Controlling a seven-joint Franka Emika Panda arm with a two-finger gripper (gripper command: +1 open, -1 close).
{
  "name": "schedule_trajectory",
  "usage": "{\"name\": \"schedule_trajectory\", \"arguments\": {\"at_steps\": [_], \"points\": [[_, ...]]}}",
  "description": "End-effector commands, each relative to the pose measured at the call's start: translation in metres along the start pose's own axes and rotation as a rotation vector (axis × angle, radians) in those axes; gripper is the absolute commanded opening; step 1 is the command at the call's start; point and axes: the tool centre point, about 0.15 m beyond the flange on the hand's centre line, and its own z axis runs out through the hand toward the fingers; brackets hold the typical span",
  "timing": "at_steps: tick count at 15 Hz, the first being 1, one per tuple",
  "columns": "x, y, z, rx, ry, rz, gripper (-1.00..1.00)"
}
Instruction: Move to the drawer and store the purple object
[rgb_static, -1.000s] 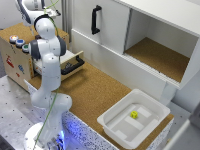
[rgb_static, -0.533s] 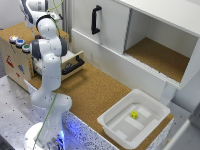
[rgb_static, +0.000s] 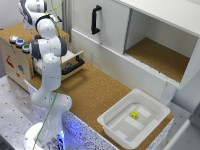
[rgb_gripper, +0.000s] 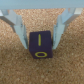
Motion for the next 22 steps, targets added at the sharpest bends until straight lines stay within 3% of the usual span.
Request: {"name": "schedule_trajectory", "arguments": {"at_steps": [1, 5, 7, 12, 18, 22], "points": [[-0.034, -0.015, 0.014, -0.116, 0.153, 0.046, -1.0], [-0.059, -0.01, -0.002, -0.118, 0.221, 0.117, -1.0], [-0.078, -0.008, -0.009, -0.153, 0.259, 0.175, -1.0], [-0.133, 0.019, -0.02, -0.125, 0.349, 0.254, -1.0], [-0.188, 0.036, 0.007, -0.085, 0.309, 0.194, -1.0], [-0.19, 0.043, 0.041, -0.09, 0.27, 0.121, -1.0]]}}
